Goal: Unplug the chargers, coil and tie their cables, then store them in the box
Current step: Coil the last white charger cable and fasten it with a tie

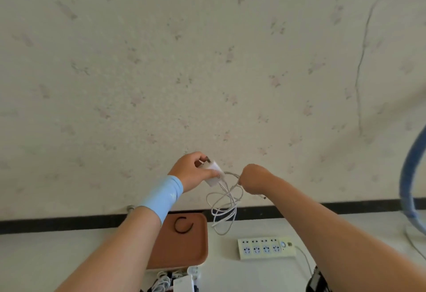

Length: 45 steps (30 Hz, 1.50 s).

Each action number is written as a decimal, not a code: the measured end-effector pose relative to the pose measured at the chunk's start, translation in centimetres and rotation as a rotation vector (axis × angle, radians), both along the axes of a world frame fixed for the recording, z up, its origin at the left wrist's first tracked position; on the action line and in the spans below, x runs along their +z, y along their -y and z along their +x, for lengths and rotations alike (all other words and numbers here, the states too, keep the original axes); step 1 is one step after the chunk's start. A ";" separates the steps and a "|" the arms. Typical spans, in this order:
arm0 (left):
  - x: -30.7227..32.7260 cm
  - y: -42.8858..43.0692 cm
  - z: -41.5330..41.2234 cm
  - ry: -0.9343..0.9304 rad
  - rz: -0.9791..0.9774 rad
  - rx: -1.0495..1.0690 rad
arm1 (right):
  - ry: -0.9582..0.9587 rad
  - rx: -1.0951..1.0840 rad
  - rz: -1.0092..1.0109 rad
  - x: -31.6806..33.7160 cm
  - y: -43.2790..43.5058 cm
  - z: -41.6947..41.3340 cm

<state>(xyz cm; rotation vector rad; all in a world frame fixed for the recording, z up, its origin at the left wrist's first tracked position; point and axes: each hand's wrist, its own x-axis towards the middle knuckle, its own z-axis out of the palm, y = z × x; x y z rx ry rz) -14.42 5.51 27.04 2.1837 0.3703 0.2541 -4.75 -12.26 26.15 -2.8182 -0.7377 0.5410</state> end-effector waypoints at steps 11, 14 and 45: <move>3.8 1.0 -0.3 0.278 -0.477 0.065 | -0.492 0.102 0.843 3.7 -1.2 -2.7; 4.6 0.9 0.4 0.392 -0.653 0.172 | -0.401 0.088 0.648 3.1 -1.1 -2.3; 4.2 -0.1 -0.1 0.255 -0.267 -0.032 | -0.535 0.065 0.725 5.3 -0.2 -1.3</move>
